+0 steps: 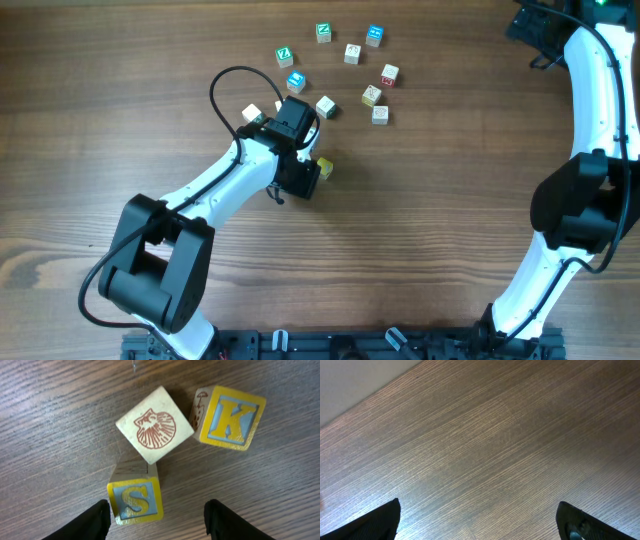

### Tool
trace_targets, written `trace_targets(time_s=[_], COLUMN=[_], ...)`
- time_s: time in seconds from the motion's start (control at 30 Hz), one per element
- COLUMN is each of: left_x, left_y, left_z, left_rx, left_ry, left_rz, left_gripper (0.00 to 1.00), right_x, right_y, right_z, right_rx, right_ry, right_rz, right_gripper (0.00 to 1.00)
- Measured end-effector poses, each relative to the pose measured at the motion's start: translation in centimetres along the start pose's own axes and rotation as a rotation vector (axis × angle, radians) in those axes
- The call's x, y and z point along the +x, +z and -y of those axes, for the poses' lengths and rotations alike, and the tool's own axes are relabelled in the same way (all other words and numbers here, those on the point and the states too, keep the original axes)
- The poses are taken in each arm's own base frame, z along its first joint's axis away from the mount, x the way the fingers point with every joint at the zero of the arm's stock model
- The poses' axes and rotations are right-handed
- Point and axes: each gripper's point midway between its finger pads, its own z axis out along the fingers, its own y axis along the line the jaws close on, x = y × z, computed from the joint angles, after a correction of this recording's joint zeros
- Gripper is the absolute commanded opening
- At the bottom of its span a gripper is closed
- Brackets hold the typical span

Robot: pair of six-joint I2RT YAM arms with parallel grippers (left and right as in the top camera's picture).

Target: Form a circle

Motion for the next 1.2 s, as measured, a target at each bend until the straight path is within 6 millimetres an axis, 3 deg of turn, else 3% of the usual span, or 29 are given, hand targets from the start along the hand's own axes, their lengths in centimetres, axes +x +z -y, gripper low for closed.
trace_targets(time_s=[0.33, 0.43, 0.7, 1.0, 1.2], left_x=[0.05, -0.03, -0.46, -0.58, -0.58], left_y=[0.00, 0.00, 0.00, 0.34, 0.33], left_z=[-0.01, -0.19, -0.40, -0.47, -0.53], left_rx=[0.000, -0.011, -0.023, -0.024, -0.028], left_ry=[0.002, -0.029, -0.096, -0.107, -0.110], left_rz=[-0.002, 0.002, 0.021, 0.036, 0.036], left_gripper=[0.58, 0.53, 0.56, 0.47, 0.47], right_x=[0.00, 0.00, 0.00, 0.00, 0.00], right_y=[0.00, 0.00, 0.00, 0.00, 0.00], right_z=[0.00, 0.00, 0.00, 0.00, 0.00], right_rx=[0.000, 0.000, 0.000, 0.000, 0.000], right_ry=[0.000, 0.000, 0.000, 0.000, 0.000], right_rz=[0.000, 0.000, 0.000, 0.000, 0.000], right_gripper=[1.00, 1.00, 1.00, 1.00, 1.00])
